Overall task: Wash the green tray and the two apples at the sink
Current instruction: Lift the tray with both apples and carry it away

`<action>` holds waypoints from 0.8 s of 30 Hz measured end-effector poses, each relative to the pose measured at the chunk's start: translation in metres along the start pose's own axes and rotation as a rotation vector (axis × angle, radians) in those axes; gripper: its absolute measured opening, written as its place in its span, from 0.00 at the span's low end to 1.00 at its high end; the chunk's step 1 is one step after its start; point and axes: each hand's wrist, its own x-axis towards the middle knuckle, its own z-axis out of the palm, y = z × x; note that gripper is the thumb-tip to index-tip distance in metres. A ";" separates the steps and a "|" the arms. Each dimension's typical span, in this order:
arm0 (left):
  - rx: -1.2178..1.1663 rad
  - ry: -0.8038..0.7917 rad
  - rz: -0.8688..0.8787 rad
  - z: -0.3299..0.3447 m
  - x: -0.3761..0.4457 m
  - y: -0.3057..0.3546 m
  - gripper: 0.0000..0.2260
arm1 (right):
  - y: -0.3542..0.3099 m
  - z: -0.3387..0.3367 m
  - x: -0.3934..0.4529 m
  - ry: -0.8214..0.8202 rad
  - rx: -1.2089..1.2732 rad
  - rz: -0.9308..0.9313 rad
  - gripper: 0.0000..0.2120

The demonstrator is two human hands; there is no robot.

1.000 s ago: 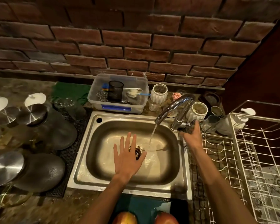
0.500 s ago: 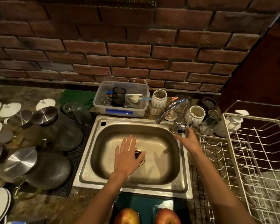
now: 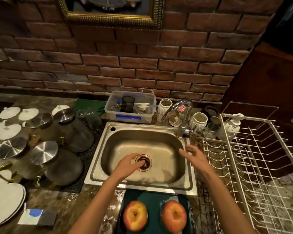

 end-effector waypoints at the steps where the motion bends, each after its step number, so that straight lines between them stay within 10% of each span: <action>1: -0.045 -0.025 -0.022 -0.003 -0.008 -0.005 0.24 | 0.006 0.000 -0.008 -0.006 0.004 0.007 0.32; 14: -0.335 -0.214 -0.258 0.014 -0.093 -0.091 0.59 | 0.106 0.027 -0.096 -0.157 -0.022 0.259 0.58; 24: -0.510 -0.196 -0.371 0.042 -0.106 -0.102 0.50 | 0.140 0.045 -0.122 -0.156 0.112 0.409 0.66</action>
